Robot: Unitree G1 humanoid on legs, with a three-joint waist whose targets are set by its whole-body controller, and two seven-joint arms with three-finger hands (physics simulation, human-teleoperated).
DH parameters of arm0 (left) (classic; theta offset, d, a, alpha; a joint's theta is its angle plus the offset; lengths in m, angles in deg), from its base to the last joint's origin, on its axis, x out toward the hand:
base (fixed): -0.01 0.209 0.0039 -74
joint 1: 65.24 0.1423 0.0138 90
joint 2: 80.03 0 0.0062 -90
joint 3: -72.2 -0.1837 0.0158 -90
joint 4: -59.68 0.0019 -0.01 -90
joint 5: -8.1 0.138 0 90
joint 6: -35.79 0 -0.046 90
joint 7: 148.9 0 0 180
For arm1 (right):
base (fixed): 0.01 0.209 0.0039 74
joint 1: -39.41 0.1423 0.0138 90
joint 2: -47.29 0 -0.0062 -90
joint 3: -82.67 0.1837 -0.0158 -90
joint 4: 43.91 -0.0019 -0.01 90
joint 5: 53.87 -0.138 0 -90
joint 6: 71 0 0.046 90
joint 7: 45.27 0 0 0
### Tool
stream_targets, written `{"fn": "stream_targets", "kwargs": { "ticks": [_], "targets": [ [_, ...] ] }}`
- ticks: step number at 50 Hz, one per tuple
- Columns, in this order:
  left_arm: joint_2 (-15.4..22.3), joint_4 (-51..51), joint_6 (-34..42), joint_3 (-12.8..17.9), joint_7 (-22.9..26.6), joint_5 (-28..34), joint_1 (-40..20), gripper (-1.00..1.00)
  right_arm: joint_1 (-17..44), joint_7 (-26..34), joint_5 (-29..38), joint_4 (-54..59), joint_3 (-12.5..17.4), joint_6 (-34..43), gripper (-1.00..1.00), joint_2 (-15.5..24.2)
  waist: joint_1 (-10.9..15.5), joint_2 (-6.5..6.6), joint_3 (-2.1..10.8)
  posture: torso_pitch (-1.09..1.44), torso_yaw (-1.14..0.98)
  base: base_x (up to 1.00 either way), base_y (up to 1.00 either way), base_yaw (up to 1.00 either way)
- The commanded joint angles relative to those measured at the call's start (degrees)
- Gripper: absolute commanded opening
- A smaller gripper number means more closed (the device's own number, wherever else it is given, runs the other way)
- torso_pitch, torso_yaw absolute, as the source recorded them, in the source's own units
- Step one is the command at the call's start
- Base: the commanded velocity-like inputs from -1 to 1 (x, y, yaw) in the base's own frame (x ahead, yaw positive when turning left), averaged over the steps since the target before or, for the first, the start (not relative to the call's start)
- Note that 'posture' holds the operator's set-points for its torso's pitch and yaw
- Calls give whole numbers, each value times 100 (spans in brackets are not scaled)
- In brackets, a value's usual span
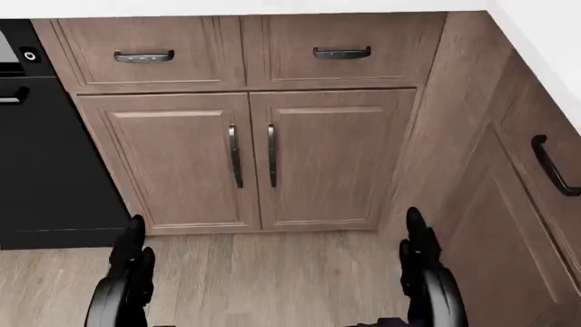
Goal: Open the toaster oven door.
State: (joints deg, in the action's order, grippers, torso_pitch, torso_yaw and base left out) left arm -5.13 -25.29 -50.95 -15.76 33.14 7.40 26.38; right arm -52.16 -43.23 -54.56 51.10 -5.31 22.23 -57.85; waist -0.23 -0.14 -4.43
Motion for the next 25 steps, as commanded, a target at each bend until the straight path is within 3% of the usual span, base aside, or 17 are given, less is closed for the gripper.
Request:
{"fn": "stream_targets", "kwargs": {
  "ticks": [1,3,4,5,7,8,11,14,17,19,22,25],
  "targets": [
    [29,-695,-270,7,45,-47,-78,100,212,-201,118,-412,-24,-344,100,-32,-12,-45,5,0,0,0,0,0],
    [31,-827,-208,14,69,-48,-26,100,234,-206,71,-358,-46,-345,100,-44,57,0,356,0,0,0,0,0],
    [27,-800,-149,24,83,-71,-45,100,222,-122,-107,-368,-26,-353,100,-67,58,4,297,0,0,0,0,0],
    [25,-791,-147,22,91,-70,-46,100,212,-119,-123,-380,-36,-334,100,-60,41,-31,97,0,0,0,0,0],
    [16,-805,-169,28,79,-68,-39,100,106,-114,-152,-542,-51,-314,100,-50,56,-36,399,0,0,0,0,0],
    [22,-728,-207,49,48,-52,-85,100,81,-124,-142,-552,-36,-339,100,-36,61,-35,430,0,0,0,0,0],
    [12,-996,-176,135,20,-178,-34,100,-48,-312,4,-678,35,-381,100,-12,65,-20,430,0,0,0,0,0],
    [163,-1589,204,469,6,-388,-46,100,-1009,-508,122,-2374,64,-85,100,-100,70,-25,462,0,0,0,0,0],
    [374,-2716,1109,1376,-196,-1302,-148,100,-2197,-675,572,-4293,-244,278,100,-241,103,-15,447,0,0,0,0,0],
    [569,-3363,1616,1946,-247,-1809,-124,100,-2641,-755,723,-4896,-467,222,100,-235,76,17,430,0,0,0,0,0],
    [627,-3395,1710,2122,-283,-1906,-180,100,-2609,-861,852,-4940,-517,289,100,-152,10,45,398,0,0,0,0,0],
    [543,-3173,1441,1837,-253,-1599,-166,100,-2563,-896,917,-4852,-418,439,100,-151,22,60,423,0,0,0,0,0]
  ]
}}
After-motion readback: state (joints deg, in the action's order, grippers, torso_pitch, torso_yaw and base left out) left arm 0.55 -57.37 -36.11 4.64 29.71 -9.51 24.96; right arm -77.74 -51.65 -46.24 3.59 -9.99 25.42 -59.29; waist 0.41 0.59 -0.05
